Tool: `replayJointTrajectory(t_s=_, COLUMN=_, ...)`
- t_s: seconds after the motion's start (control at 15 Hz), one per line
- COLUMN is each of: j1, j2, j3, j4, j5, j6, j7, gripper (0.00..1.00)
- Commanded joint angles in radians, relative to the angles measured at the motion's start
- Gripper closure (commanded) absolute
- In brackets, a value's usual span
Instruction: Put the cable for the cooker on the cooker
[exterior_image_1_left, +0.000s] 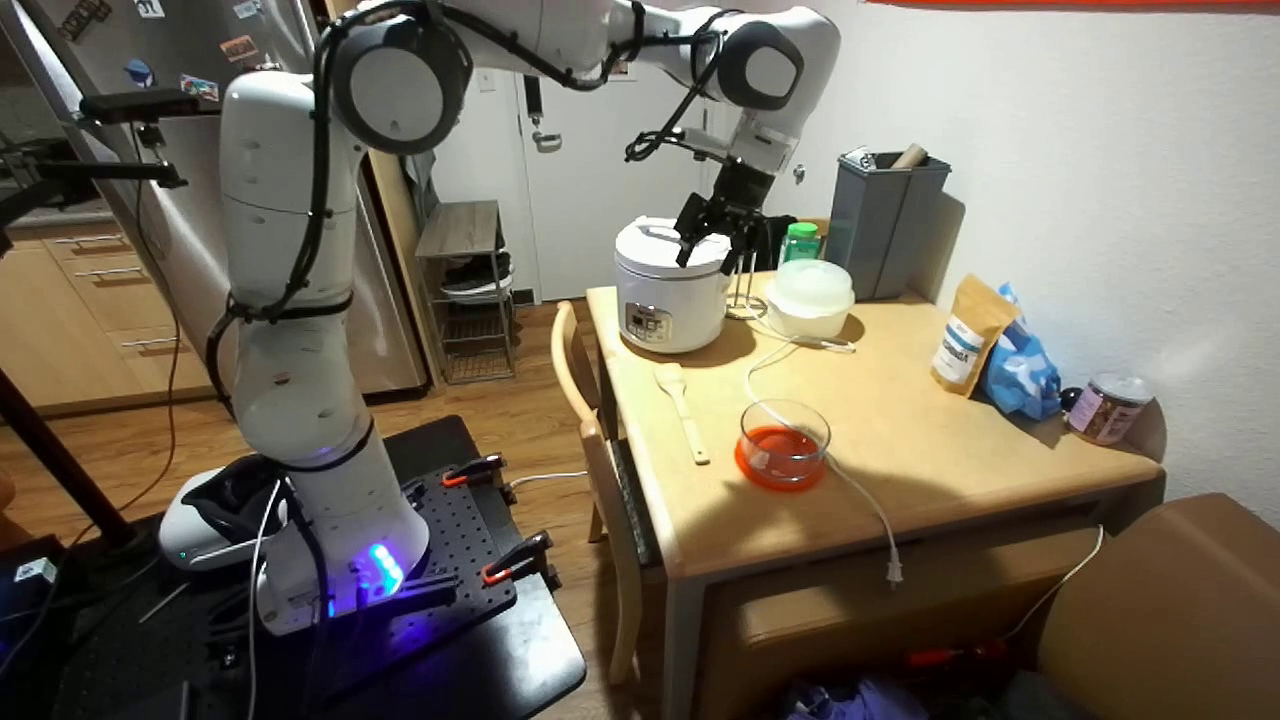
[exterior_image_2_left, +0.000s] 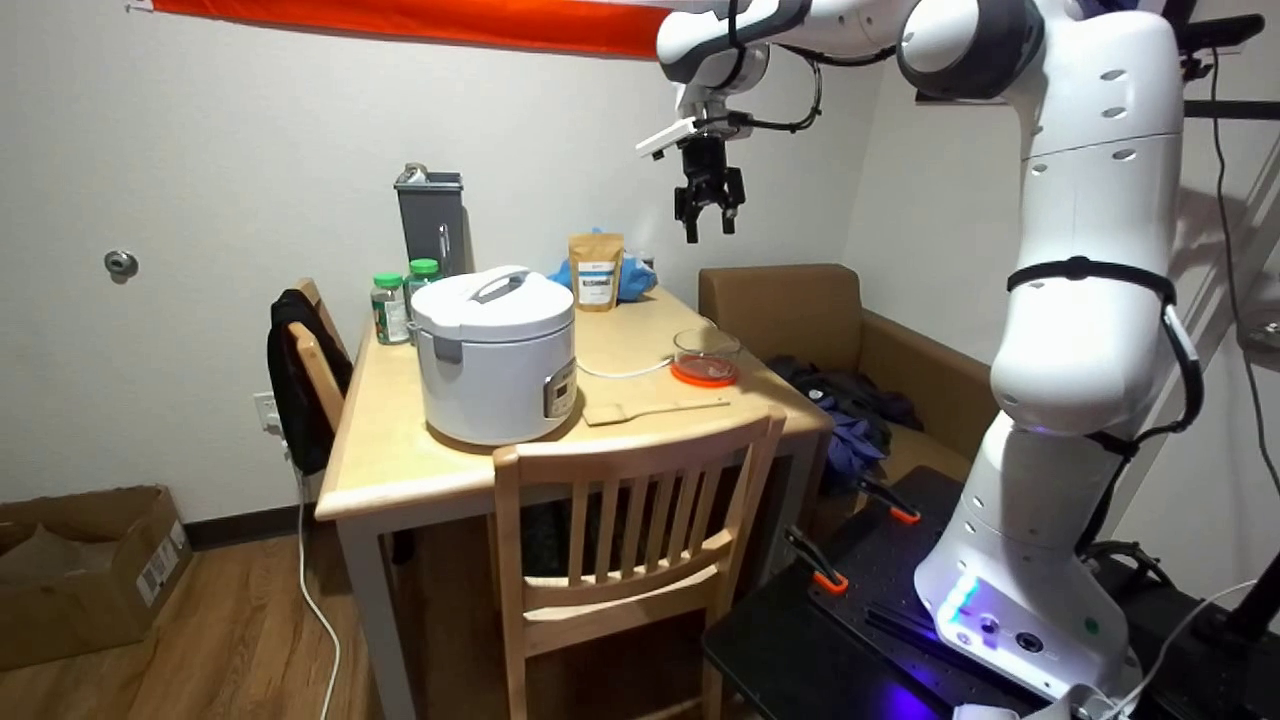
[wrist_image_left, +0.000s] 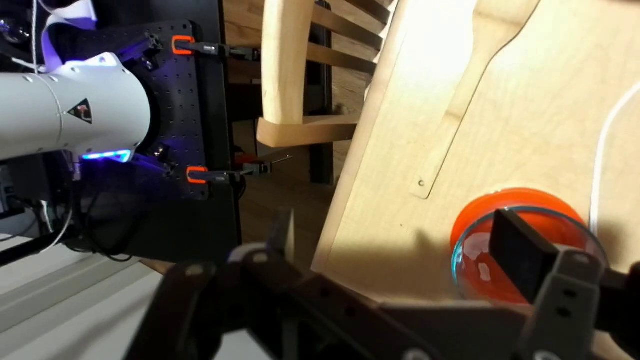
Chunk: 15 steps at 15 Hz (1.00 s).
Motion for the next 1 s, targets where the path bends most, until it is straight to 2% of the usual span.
replayJointTrajectory(t_s=0.0, j1=-0.044, j2=0.082, j3=-0.039, j4=0.084, j5=0.032, j6=-0.022, j7=0.065, gripper=0.00)
replayJointTrajectory(t_s=0.27, j1=-0.125, j2=0.111, j3=-0.077, j4=0.069, j5=0.091, j6=-0.012, j7=0.011, gripper=0.00)
replayJointTrajectory(t_s=0.67, j1=-0.265, j2=0.110, j3=-0.124, j4=-0.013, j5=0.267, j6=0.019, j7=-0.099, gripper=0.00)
replayJointTrajectory(t_s=0.8, j1=-0.277, j2=0.115, j3=-0.131, j4=-0.026, j5=0.293, j6=0.002, j7=-0.121, gripper=0.00)
replayJointTrajectory(t_s=0.87, j1=-0.261, j2=0.108, j3=-0.123, j4=-0.033, j5=0.279, j6=-0.016, j7=-0.125, gripper=0.00)
replayJointTrajectory(t_s=0.93, j1=-0.274, j2=0.132, j3=-0.139, j4=0.001, j5=0.268, j6=-0.009, j7=-0.118, gripper=0.00)
